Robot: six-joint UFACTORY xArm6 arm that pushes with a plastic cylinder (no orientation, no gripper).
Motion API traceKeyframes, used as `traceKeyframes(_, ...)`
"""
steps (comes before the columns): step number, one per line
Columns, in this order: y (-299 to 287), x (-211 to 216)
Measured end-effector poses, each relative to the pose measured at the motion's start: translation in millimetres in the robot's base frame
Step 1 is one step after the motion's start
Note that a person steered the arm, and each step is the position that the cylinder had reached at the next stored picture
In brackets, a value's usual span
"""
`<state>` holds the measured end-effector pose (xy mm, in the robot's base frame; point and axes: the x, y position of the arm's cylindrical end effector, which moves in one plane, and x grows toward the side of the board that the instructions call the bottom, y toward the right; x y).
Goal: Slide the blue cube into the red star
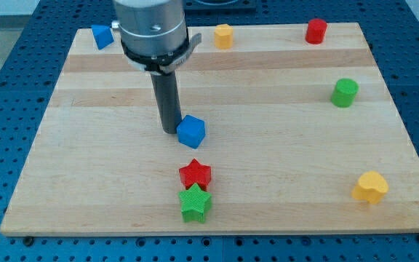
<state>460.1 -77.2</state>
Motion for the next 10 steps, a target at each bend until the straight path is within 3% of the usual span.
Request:
traceKeyframes(3, 13.1, -72.0)
traceKeyframes(10, 29.6, 17.5)
